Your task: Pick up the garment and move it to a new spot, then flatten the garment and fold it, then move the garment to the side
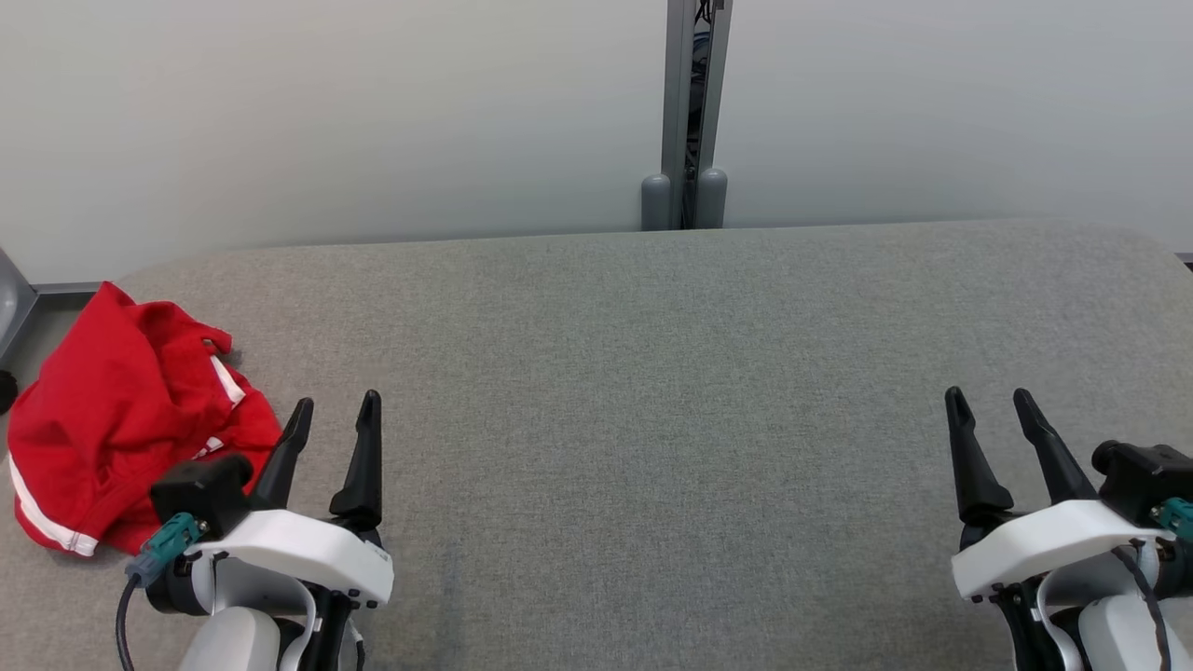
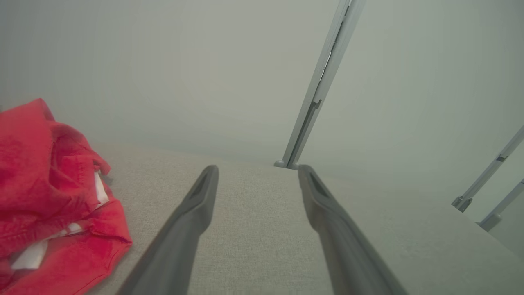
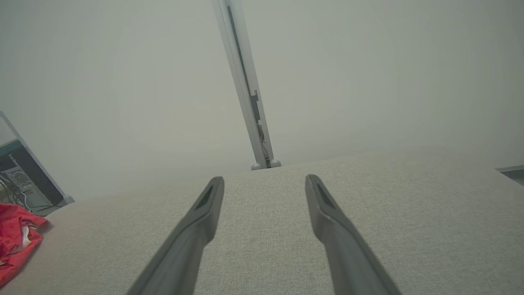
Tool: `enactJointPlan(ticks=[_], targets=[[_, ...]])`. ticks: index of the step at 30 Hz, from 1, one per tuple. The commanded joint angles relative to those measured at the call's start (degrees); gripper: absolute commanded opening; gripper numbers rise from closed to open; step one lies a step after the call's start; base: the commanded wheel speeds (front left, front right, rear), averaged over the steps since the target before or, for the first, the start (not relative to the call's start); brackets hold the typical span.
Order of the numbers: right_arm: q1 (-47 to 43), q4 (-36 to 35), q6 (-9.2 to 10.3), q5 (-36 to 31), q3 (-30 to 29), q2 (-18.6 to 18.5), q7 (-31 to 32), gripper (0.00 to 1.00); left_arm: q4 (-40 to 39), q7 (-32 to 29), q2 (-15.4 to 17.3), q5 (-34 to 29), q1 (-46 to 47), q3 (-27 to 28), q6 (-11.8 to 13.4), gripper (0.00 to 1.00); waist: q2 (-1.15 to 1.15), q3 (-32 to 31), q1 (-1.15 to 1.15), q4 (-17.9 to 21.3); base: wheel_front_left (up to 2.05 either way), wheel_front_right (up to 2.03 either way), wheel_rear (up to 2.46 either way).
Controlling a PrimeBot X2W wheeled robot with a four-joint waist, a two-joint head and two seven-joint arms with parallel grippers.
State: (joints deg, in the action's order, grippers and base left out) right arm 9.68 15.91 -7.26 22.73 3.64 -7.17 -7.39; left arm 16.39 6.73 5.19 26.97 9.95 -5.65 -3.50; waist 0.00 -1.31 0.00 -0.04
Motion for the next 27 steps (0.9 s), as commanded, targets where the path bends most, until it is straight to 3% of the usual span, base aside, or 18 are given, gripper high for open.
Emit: enactJointPlan(ticks=[1,27], targets=[[-0.4,-0.8,-0.31,-1.3,0.1,-0.1,-0.8,1.00,-0.9,-0.2,0.6,-1.5,-0.1,0.3,0.2,1.00,0.00,-0.1,0.00,0.0,0.00,0.00,0.00],[-5.2,-2.5,-0.33,-7.6,0.9,1.9,-4.4,1.00,-4.1,-1.1,0.6,-12.1,-5.1,0.8,2.7,1.00,0.00,-0.6,0.00,-0.2,0.00,0.00,0.00]])
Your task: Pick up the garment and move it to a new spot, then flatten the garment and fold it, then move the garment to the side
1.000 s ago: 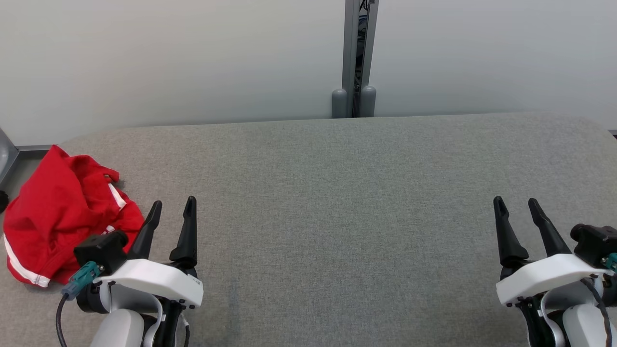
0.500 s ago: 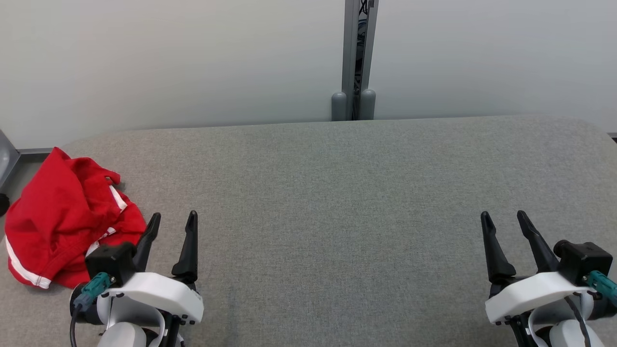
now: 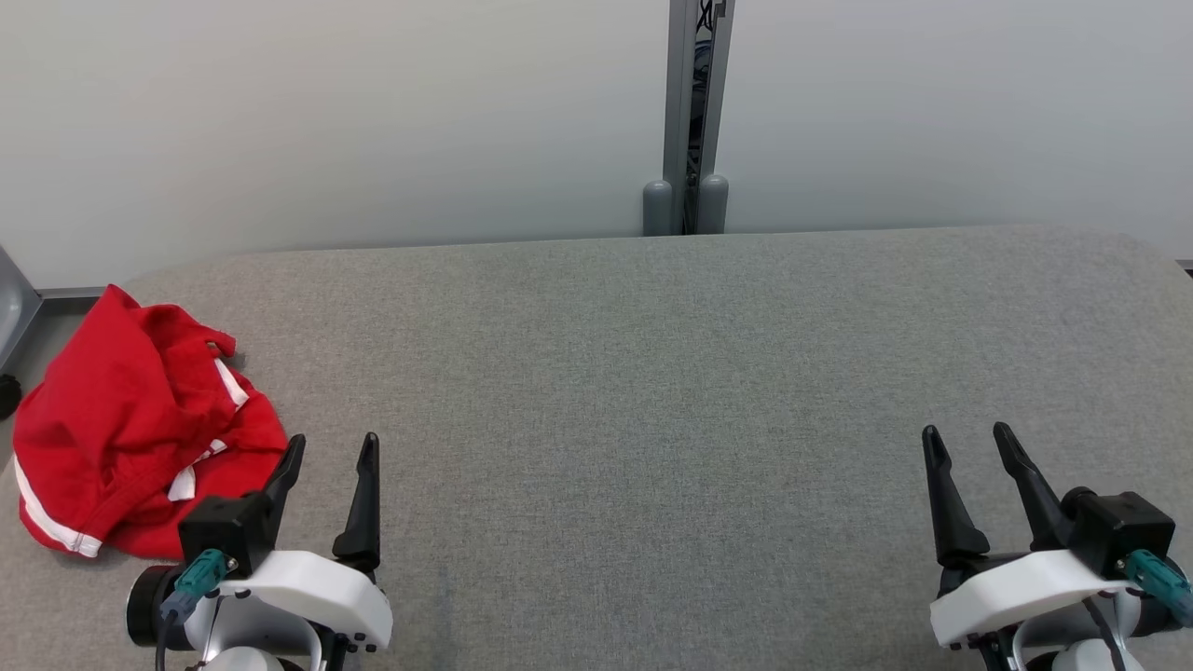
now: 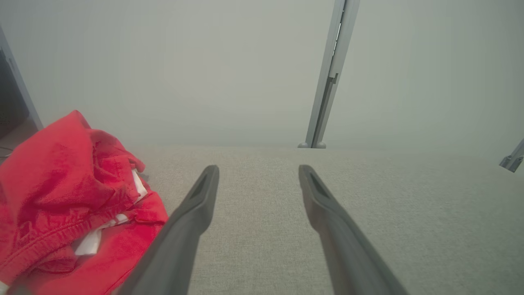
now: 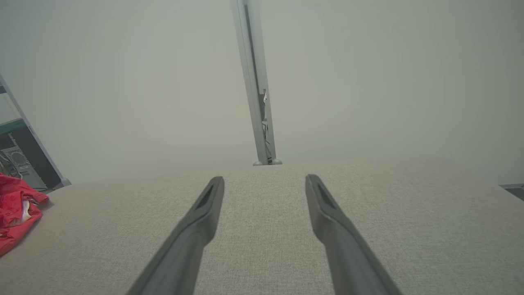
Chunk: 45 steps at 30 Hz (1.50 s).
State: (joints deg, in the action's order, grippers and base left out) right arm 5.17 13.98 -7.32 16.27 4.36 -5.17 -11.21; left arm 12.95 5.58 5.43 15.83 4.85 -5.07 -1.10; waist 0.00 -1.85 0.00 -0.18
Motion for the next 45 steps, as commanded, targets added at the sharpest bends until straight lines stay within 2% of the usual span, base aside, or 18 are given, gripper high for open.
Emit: enactJointPlan(ticks=[1,20,45], targets=[[-0.8,-0.6,-0.27,-1.3,0.2,0.0,-0.7,1.00,-0.8,0.0,0.4,-1.3,-0.3,0.2,0.3,1.00,0.00,0.0,0.00,0.0,0.00,0.00,0.00],[-3.2,-1.7,-0.30,-6.4,0.1,0.8,-1.2,1.00,-2.0,-1.3,-0.2,-5.4,-2.1,0.8,2.2,1.00,0.00,-0.6,0.00,-0.2,0.00,0.00,0.00],[-2.9,-0.9,-0.28,-7.1,-1.5,1.5,0.3,1.00,-2.6,-2.9,0.2,-3.8,-1.7,-0.4,3.8,1.00,0.00,-0.2,0.00,-0.6,0.00,0.00,0.00]])
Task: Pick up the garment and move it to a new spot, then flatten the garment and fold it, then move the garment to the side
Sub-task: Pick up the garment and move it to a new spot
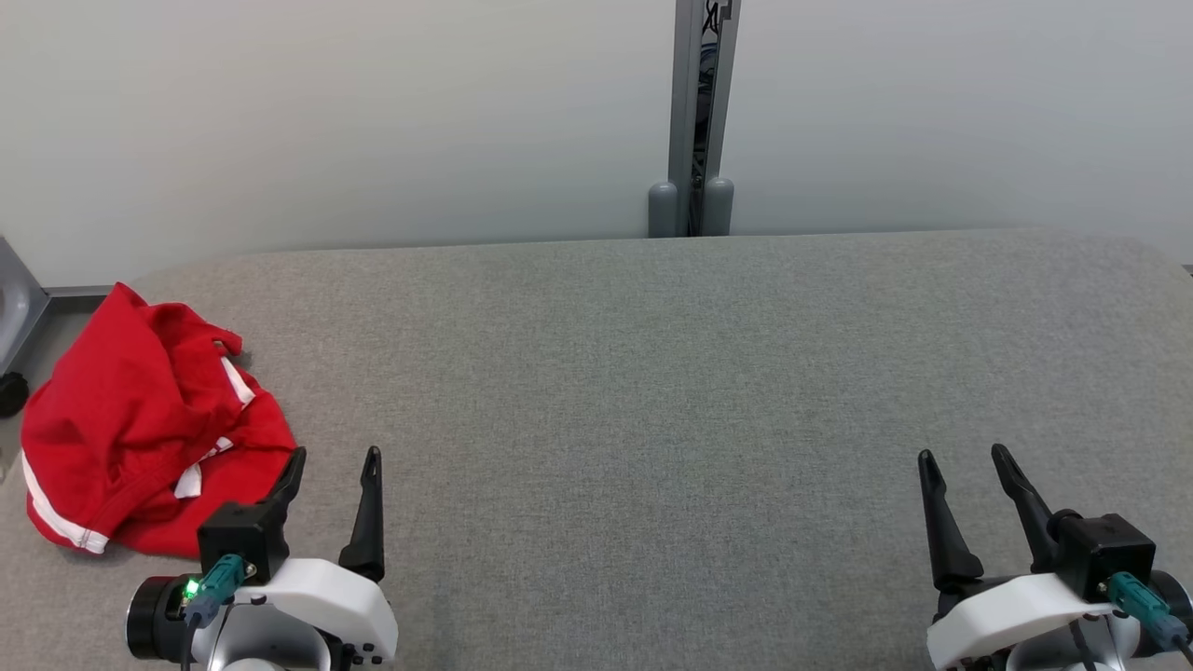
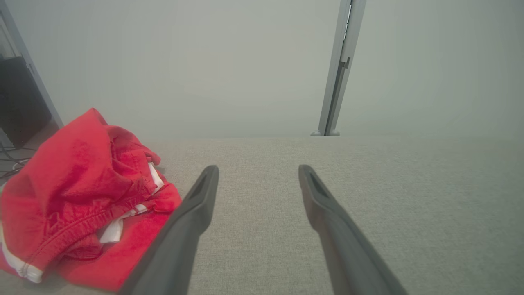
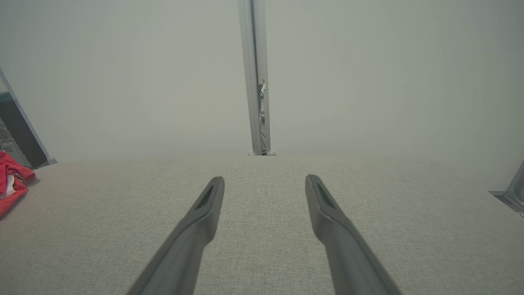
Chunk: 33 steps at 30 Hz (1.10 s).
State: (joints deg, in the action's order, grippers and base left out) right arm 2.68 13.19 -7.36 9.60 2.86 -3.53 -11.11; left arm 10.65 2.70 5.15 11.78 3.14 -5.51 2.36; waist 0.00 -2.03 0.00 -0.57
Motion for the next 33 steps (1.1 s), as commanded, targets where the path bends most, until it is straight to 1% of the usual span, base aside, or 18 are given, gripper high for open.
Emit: enactJointPlan(ticks=[1,5,9,10,19,28,33], targets=[[-0.5,-0.1,-0.25,-0.4,0.0,-0.1,0.3,1.00,-0.3,0.0,0.5,0.2,0.0,0.0,0.4,1.00,0.00,0.1,0.00,-0.4,0.00,0.00,0.00],[-0.7,-0.5,-0.25,-0.8,0.3,-0.1,0.3,1.00,-0.5,0.0,0.7,0.2,0.0,-0.2,0.6,1.00,0.00,0.2,0.00,-1.7,0.00,0.00,0.00],[-0.8,-0.8,-0.23,-0.4,1.0,0.0,0.5,1.00,-0.7,0.1,0.9,0.6,0.2,-0.2,0.5,1.00,0.00,0.2,0.00,-4.0,0.00,0.00,0.00],[-0.8,-0.8,-0.23,-0.4,1.0,0.0,0.5,1.00,-0.7,0.1,0.9,0.6,0.2,-0.2,0.5,1.00,0.00,0.2,0.00,-4.0,0.00,0.00,0.00],[-0.5,-1.2,-0.20,0.2,2.7,0.1,0.8,1.00,-0.1,0.5,0.7,1.0,0.8,-0.5,1.4,1.00,0.00,0.4,0.00,-12.3,0.00,0.00,0.00],[-1.6,-1.2,-0.20,0.9,3.1,0.3,0.6,1.00,0.7,0.9,0.9,1.7,0.8,-0.9,1.1,1.00,0.00,-0.4,0.00,-21.9,0.00,0.00,0.00],[-1.7,-0.9,-0.20,1.0,3.4,0.4,0.6,1.00,0.5,0.7,0.8,1.8,0.5,-1.7,0.9,1.00,0.00,-0.4,0.00,-25.3,0.00,0.00,0.00]])
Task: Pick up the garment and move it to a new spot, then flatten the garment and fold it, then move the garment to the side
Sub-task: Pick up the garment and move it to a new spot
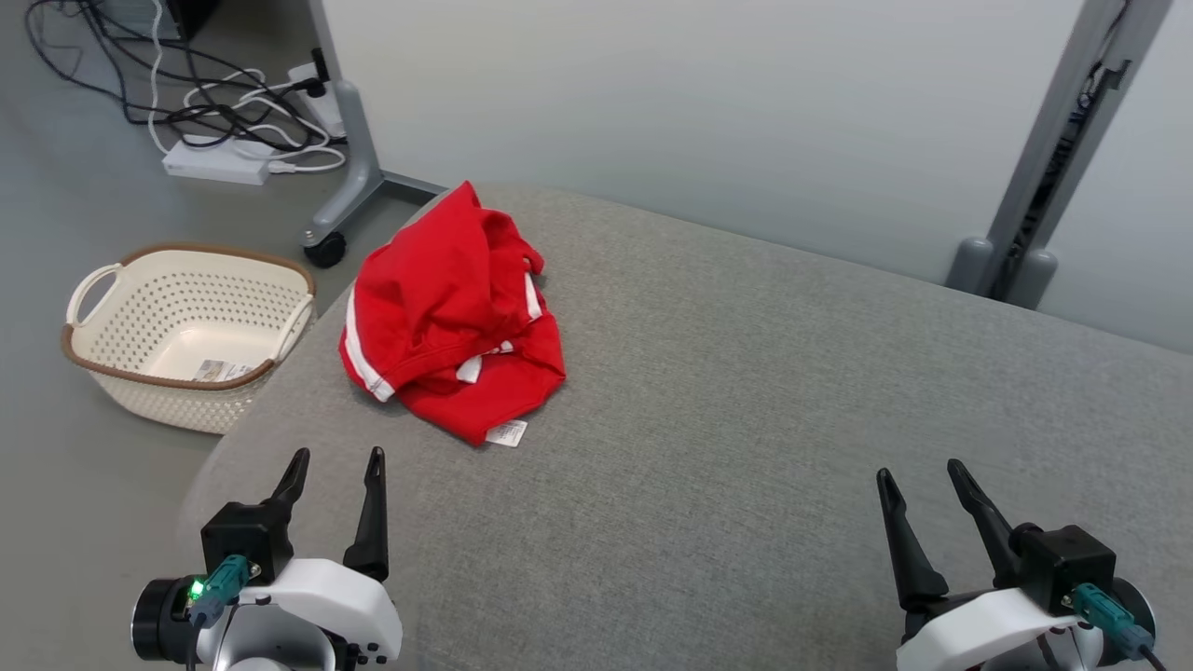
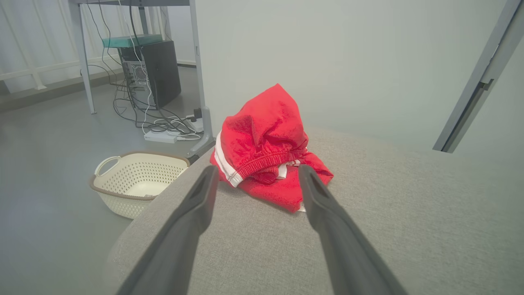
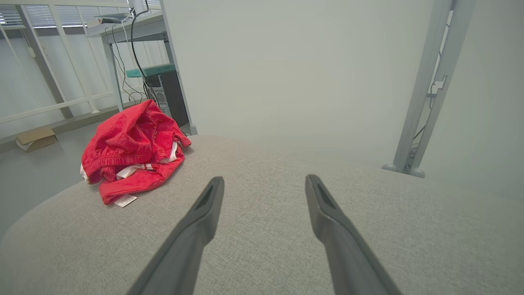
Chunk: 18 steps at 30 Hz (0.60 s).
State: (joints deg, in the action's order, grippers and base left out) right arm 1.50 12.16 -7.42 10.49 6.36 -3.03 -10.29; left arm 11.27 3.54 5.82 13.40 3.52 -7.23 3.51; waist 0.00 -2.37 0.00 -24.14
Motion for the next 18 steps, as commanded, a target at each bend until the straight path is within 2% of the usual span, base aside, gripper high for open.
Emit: enactJointPlan(ticks=[1,18], targets=[[-0.5,0.3,-0.13,0.0,-0.1,-0.1,-0.3,1.00,-0.1,-0.2,0.3,0.2,0.2,0.0,-0.3,1.00,0.00,0.0,0.00,-2.1,0.00,0.00,0.00],[-0.1,0.8,-0.13,-0.2,0.0,0.0,-0.2,1.00,-0.2,-0.3,0.2,1.7,1.4,-0.6,0.4,1.00,0.00,0.8,0.00,-2.0,0.00,0.00,0.00]])
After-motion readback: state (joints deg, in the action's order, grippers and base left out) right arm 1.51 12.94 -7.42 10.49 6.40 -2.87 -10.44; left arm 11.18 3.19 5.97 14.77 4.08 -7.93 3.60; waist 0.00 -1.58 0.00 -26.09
